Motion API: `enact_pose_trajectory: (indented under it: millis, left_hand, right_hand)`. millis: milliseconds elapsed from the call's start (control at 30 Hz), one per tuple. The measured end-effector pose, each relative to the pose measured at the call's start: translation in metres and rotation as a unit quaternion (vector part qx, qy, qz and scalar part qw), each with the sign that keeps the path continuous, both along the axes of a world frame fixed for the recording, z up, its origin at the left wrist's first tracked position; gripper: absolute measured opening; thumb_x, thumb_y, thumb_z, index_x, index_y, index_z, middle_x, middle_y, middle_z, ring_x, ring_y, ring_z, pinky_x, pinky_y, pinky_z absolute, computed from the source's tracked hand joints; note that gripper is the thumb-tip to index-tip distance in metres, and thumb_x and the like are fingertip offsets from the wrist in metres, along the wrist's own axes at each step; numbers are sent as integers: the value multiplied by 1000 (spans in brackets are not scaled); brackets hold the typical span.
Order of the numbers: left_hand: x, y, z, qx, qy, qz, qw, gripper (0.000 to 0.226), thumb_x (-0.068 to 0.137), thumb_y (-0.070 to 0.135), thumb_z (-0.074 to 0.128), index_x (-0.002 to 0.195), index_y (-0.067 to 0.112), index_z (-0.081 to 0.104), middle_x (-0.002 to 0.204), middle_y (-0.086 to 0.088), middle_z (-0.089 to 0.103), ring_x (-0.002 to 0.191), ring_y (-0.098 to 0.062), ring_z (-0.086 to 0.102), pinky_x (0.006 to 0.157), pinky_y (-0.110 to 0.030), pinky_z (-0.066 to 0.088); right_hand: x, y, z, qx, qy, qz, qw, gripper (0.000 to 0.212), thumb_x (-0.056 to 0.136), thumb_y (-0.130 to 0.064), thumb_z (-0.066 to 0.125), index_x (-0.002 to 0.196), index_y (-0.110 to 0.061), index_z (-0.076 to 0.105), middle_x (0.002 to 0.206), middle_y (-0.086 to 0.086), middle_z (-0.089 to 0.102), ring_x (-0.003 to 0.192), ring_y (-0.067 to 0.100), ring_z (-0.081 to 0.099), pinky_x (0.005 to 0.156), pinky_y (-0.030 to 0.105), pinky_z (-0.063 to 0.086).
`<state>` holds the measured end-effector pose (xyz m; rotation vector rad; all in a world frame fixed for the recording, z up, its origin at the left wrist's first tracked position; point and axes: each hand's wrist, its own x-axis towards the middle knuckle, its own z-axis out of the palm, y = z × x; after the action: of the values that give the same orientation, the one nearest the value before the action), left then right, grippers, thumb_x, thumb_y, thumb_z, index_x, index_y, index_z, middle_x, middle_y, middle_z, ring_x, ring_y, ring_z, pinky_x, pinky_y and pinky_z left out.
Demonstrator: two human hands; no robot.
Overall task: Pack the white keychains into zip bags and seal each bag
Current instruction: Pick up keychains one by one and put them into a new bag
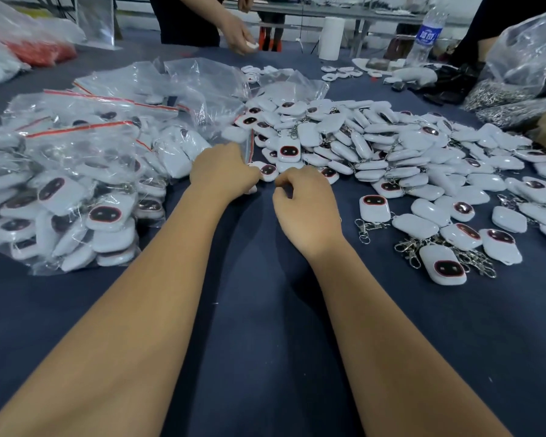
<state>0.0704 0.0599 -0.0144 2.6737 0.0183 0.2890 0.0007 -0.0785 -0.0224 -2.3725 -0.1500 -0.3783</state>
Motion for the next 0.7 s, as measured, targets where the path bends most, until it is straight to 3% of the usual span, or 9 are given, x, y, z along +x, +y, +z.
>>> enact_pose_trajectory:
  millis: [100, 167, 233, 300, 400, 467, 567, 700]
  left_hand:
    - [-4, 2, 5, -31, -3, 28, 999, 39, 77, 27, 63, 112, 10, 57, 107, -10, 63, 102, -32, 58, 80, -35, 45]
    - [-4, -1, 7, -7, 14, 41, 999, 34, 77, 24, 65, 107, 9, 61, 105, -10, 66, 99, -32, 61, 83, -36, 48]
    - [-6, -8, 6, 27, 17, 44, 999, 23, 78, 24, 66, 91, 7, 63, 102, -14, 67, 93, -33, 61, 75, -34, 45]
    - [-11, -14, 0, 24, -31, 55, 998, 14, 82, 23, 63, 89, 10, 62, 105, -15, 65, 95, -33, 60, 74, -34, 40]
    - [-17, -15, -11, -88, -117, 66, 987, 29, 87, 13, 54, 113, 18, 67, 112, -7, 64, 102, -25, 59, 81, -31, 41]
    - [-19, -12, -11, -234, -162, 72, 956, 34, 85, 3, 47, 106, 22, 66, 100, 0, 63, 89, -15, 57, 75, -25, 39]
    - [-20, -7, -4, -420, -237, 55, 875, 36, 81, -5, 48, 86, 29, 58, 77, 8, 52, 68, -6, 48, 71, -20, 40]
    - [-23, 0, 6, -471, -299, 29, 830, 34, 82, -2, 58, 82, 31, 54, 78, 14, 52, 63, 6, 47, 67, -12, 40]
  right_hand:
    - [-4, 3, 2, -38, -35, 51, 997, 36, 90, -13, 57, 126, -11, 56, 125, 6, 56, 119, 24, 47, 99, 35, 38]
    - [-6, 6, 2, -62, -28, 92, 993, 57, 88, -16, 61, 142, -12, 42, 138, 7, 50, 128, 26, 43, 104, 37, 35]
    - [-5, 8, 0, -95, -10, 105, 990, 77, 87, -23, 64, 153, -11, 24, 151, 8, 40, 138, 26, 35, 111, 39, 30]
    - [-3, 9, -2, -128, 4, 94, 987, 86, 88, -32, 63, 156, -10, 15, 157, 7, 32, 143, 24, 28, 115, 40, 25]
    - [0, 10, -5, -173, 0, 72, 982, 78, 90, -39, 60, 153, -11, 24, 154, 5, 36, 140, 23, 31, 112, 39, 26]
    - [0, 10, -5, -174, -30, 64, 982, 67, 89, -39, 61, 145, -13, 36, 145, 4, 45, 134, 24, 38, 108, 38, 31]
    - [-3, 9, 1, -134, -84, 101, 982, 46, 88, -28, 64, 131, -14, 53, 133, 2, 54, 125, 24, 45, 103, 41, 35]
    - [-5, 14, -1, -236, -84, 192, 949, 46, 93, -38, 55, 138, -28, 51, 151, -3, 41, 140, 19, 32, 112, 38, 27]
